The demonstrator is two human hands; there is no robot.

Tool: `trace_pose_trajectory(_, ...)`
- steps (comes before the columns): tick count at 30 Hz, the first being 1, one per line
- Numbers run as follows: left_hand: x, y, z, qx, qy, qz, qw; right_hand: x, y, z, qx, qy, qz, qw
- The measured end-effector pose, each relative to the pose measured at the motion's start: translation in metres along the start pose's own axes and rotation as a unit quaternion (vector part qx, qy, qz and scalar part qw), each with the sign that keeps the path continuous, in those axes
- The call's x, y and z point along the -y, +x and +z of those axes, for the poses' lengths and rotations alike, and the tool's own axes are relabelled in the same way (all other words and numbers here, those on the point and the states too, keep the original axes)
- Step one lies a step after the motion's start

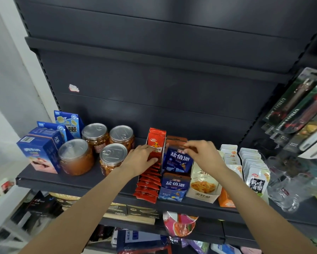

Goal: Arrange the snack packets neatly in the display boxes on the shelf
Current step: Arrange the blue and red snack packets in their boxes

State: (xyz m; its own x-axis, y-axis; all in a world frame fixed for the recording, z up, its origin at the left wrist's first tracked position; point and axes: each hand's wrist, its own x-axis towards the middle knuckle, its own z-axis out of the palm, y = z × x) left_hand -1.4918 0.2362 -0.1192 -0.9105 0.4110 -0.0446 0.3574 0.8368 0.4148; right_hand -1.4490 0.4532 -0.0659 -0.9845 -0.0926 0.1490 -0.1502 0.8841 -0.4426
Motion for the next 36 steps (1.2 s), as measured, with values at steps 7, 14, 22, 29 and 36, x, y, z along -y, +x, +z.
trace_pose_trajectory(7, -0.010, 0.008, -0.009, -0.080, -0.045, 0.025, 0.995, 0.007, 0.004, -0.039, -0.129, 0.113, -0.013, 0.985)
trace_pose_trajectory(14, -0.036, 0.005, -0.026, 0.001, -0.569, -0.142, 0.810, 0.002, -0.004, -0.039, -0.190, 0.292, 0.001, 0.937)
trace_pose_trajectory(22, -0.030, -0.003, -0.030, -0.011, -0.619, -0.108, 0.777, -0.012, -0.005, -0.031, -0.197, 0.231, 0.027, 0.952)
trace_pose_trajectory(29, -0.029, -0.004, -0.037, -0.078, -0.566, -0.042, 0.819, -0.010, -0.001, -0.029, -0.136, 0.445, 0.127, 0.876)
trace_pose_trajectory(36, -0.034, -0.012, -0.043, -0.147, -0.476, 0.095, 0.862, -0.010, -0.002, -0.019, -0.136, 0.530, 0.100, 0.831)
